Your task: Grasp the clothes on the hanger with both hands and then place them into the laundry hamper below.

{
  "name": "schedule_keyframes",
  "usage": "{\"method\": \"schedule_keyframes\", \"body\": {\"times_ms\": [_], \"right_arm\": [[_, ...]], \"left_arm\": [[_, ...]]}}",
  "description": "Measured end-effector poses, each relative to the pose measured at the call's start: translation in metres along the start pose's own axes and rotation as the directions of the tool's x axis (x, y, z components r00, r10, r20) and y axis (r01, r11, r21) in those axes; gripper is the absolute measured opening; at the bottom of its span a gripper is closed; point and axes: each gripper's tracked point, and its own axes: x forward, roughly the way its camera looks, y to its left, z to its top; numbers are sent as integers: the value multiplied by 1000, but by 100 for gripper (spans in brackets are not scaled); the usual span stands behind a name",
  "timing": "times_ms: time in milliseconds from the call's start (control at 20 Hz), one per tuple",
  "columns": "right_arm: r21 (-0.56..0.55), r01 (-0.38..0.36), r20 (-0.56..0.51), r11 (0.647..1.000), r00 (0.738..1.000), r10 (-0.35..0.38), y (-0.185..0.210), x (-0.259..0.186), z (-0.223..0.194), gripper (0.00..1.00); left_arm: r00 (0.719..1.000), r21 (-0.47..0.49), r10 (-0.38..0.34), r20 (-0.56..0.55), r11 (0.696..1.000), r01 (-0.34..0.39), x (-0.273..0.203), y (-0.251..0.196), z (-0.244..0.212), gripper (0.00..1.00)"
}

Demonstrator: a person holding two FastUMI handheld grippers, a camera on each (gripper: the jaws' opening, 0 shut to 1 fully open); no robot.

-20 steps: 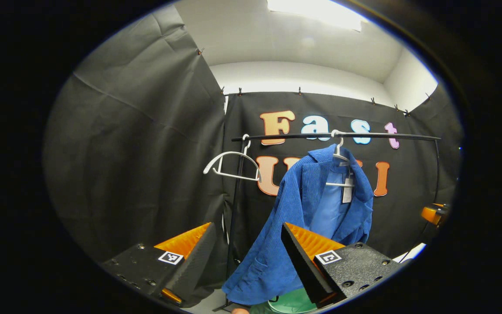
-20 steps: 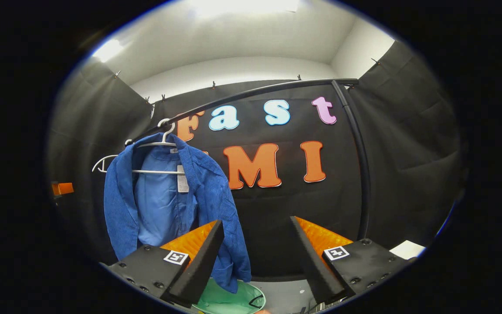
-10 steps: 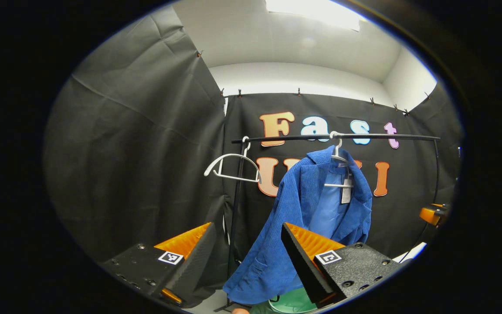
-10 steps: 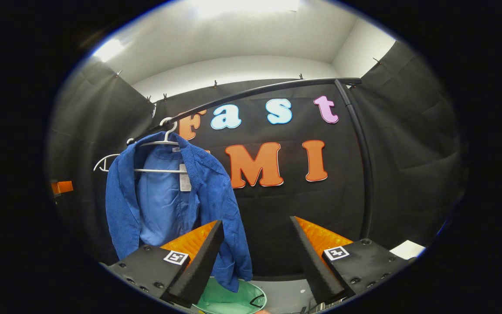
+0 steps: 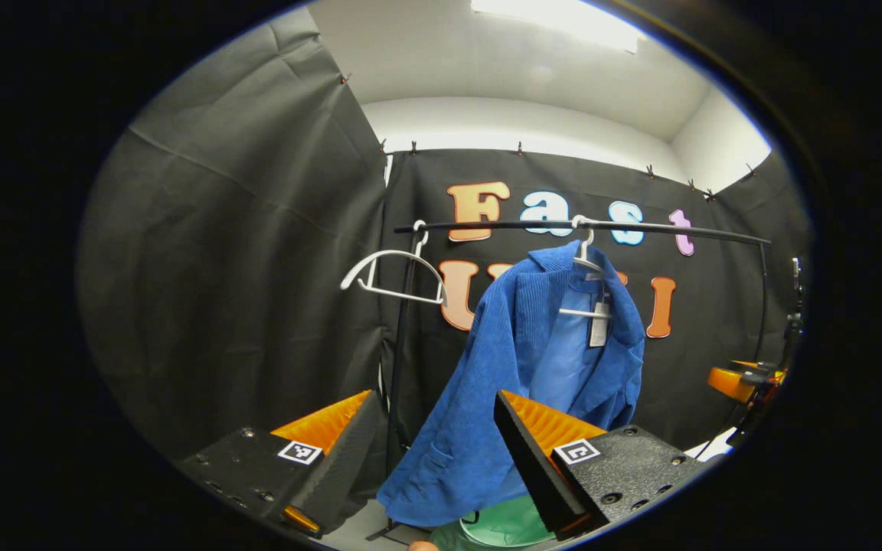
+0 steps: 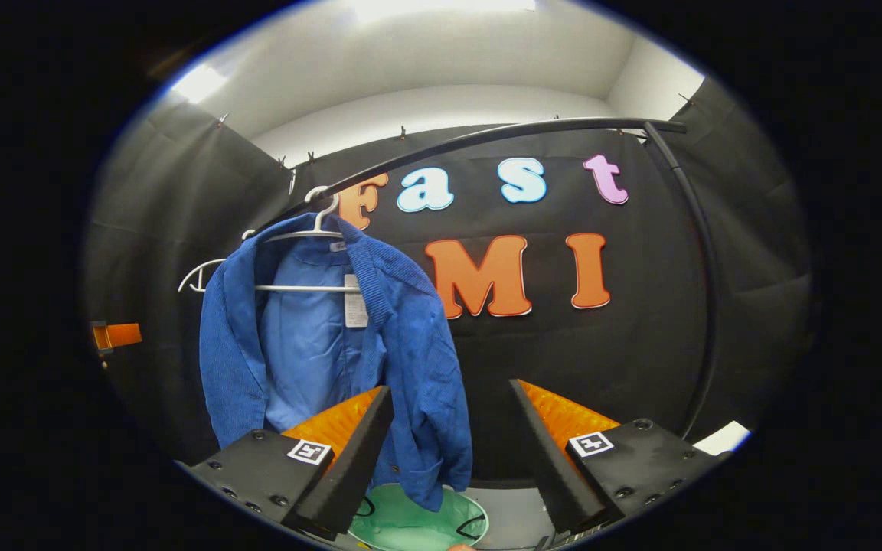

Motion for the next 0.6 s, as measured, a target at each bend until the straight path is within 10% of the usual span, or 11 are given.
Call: {"method": "schedule_keyframes", "body": {"times_ms": [600], "right_arm": [[46, -96, -41, 994, 994, 98, 43, 76, -8, 98]], "left_arm": [[994, -18, -101, -29, 995, 100, 60, -52, -14, 95]]}}
